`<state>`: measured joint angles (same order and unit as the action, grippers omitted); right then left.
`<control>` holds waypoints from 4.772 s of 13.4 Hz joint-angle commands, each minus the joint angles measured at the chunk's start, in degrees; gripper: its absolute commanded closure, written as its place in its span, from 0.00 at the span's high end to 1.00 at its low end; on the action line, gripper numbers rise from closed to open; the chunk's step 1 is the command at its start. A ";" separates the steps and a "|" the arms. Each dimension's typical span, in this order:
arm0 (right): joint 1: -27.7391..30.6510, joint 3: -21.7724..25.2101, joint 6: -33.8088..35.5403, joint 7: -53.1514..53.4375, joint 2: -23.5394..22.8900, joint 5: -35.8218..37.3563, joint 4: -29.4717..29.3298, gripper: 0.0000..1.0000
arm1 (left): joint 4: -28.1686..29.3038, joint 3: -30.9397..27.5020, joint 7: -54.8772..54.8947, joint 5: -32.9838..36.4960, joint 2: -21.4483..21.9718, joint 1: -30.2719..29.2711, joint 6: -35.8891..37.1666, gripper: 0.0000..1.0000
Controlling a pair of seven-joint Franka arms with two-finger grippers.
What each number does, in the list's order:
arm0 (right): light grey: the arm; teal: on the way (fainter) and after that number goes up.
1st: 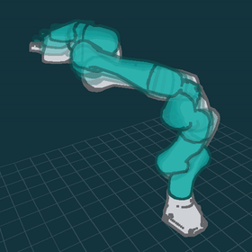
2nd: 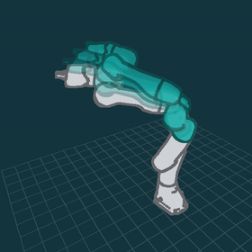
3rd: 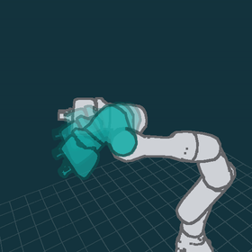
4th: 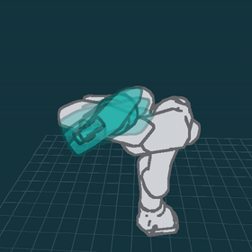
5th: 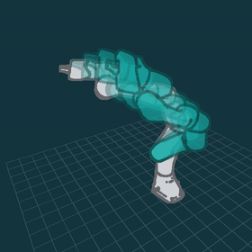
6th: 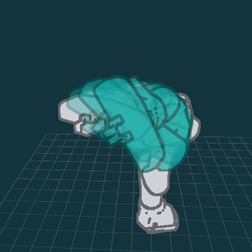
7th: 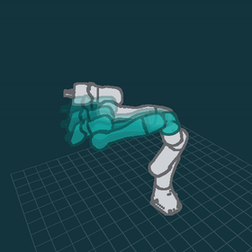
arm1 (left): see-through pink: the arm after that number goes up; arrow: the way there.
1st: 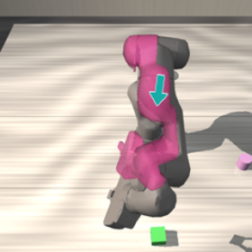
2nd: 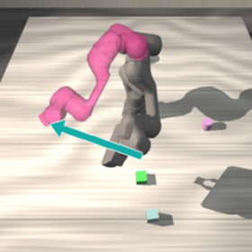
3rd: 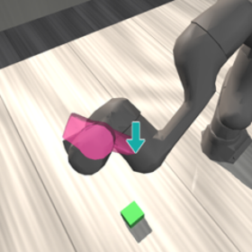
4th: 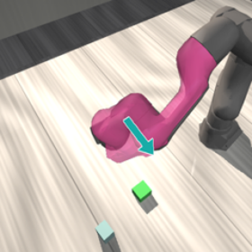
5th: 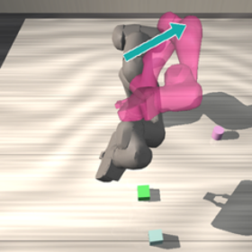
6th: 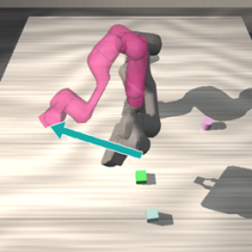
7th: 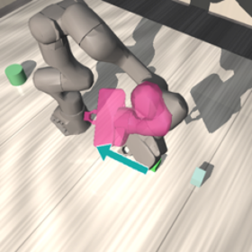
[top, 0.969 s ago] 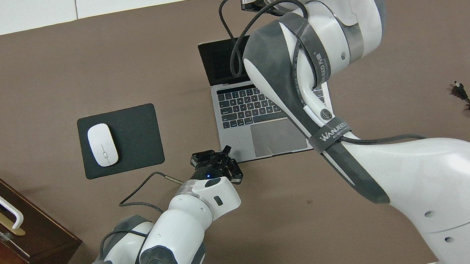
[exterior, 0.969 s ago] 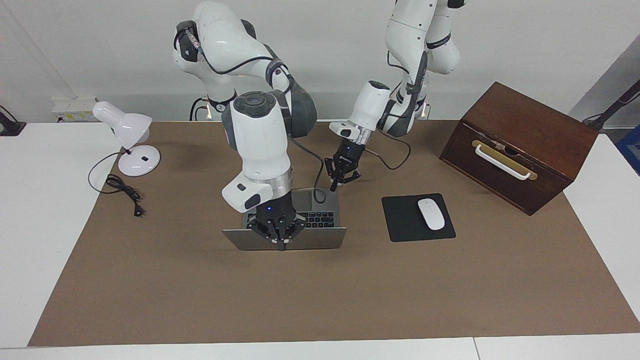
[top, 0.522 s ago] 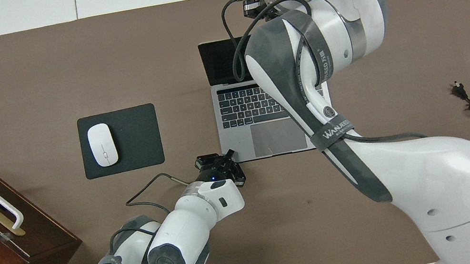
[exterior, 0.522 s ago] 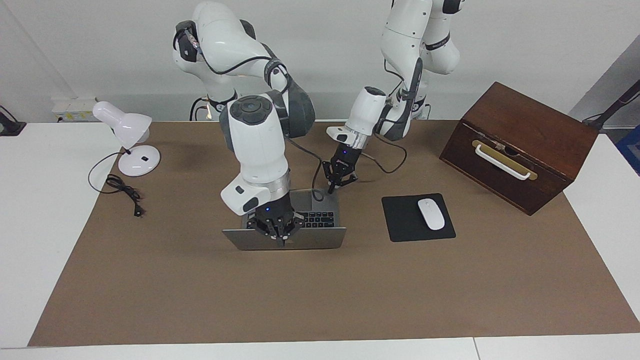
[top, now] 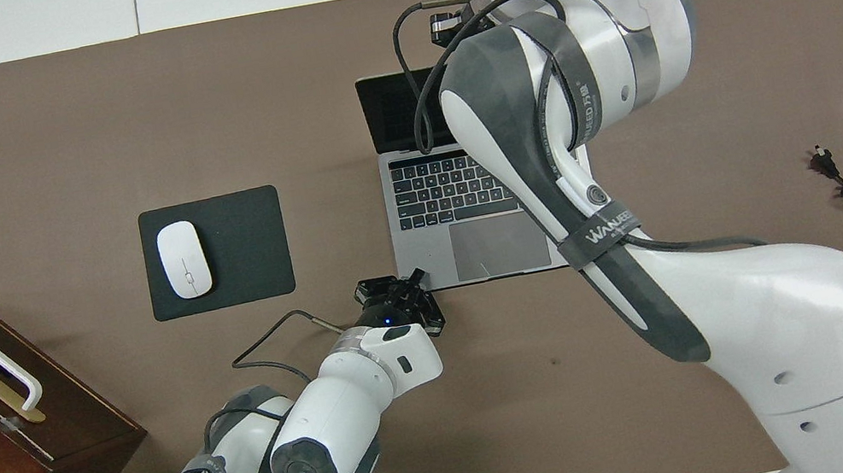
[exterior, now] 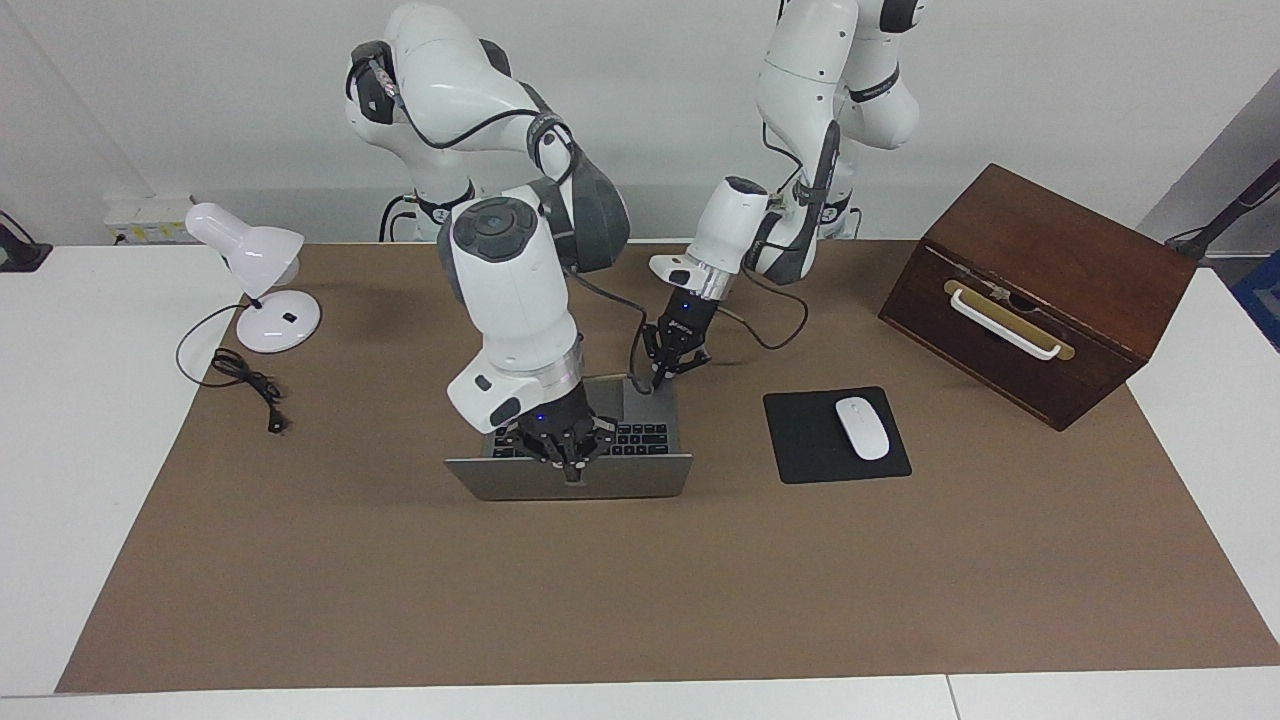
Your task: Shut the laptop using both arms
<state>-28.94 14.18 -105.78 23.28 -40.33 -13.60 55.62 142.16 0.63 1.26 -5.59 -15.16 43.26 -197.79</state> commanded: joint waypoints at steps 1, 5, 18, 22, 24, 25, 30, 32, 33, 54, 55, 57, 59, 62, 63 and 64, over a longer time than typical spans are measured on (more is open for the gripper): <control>0.29 0.41 3.38 -1.66 0.51 -2.57 0.19 0.00 | 1.01 -1.07 1.46 -0.30 -1.36 1.39 -2.25 0.00; 0.38 0.49 8.91 -1.57 1.39 -4.42 0.19 0.00 | 2.33 -1.07 1.90 -0.30 -1.18 1.39 -2.69 0.00; 0.73 -0.12 17.36 -0.87 4.64 -7.15 6.43 0.00 | 4.71 -1.16 1.90 -0.30 -0.66 0.95 -2.86 0.00; 0.73 -0.47 16.13 -0.78 5.79 -6.97 11.78 0.00 | 5.15 -1.24 1.99 -0.30 -0.57 0.86 -2.86 0.00; 0.73 -1.26 14.30 0.00 6.40 -7.06 14.24 0.00 | 5.58 -1.24 2.78 -0.30 -0.57 0.69 -2.86 0.00; 0.73 -1.96 12.81 0.18 6.93 -7.06 16.00 0.00 | 5.85 -1.24 3.22 -0.30 -0.48 0.51 -2.86 0.00; 0.55 -3.28 6.65 0.97 7.19 -6.97 21.98 0.00 | 6.47 -1.33 3.75 -0.30 -0.39 0.42 -2.86 0.00; 0.55 -3.55 4.45 1.06 7.28 -6.97 23.92 0.00 | 6.55 -1.42 3.92 -0.30 -0.39 0.33 -2.86 0.00; 0.55 -3.72 4.09 1.15 7.20 -6.97 24.27 0.00 | 6.81 -1.42 3.93 -0.30 -0.31 0.33 -2.86 0.00; 0.11 -4.87 -3.64 0.98 7.19 -6.88 30.96 0.00 | 6.82 -1.51 4.72 -0.30 -0.22 0.33 -2.86 0.00; 0.11 -4.87 -3.73 0.97 7.19 -6.88 31.30 0.00 | 6.82 -1.51 4.72 -0.30 -0.22 0.33 -2.86 0.00; 0.20 -4.78 -3.21 0.97 7.20 -6.71 30.96 0.00 | 6.82 -1.51 4.72 -0.30 -0.22 0.33 -2.78 0.00; 0.38 -4.78 -2.77 1.06 7.19 -6.62 30.34 0.00 | 6.82 -1.51 4.72 -0.30 -0.22 0.33 -2.86 0.00; 0.99 -3.82 2.66 1.06 7.89 -6.44 27.02 0.00 | 6.82 -1.51 4.80 -0.30 -0.22 0.33 -2.78 0.00; 1.86 -3.73 4.86 1.06 8.77 -6.27 25.26 0.00 | 6.82 -1.51 4.80 -0.30 -0.22 0.33 -2.78 0.00; 2.65 -3.73 6.54 1.06 9.56 -6.18 23.85 0.00 | 6.73 -1.51 4.80 -0.30 -0.22 0.33 -2.78 0.00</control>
<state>-28.24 10.77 -103.20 23.61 -33.20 -19.27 81.79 144.94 0.41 4.52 -5.59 -14.81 43.31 -201.87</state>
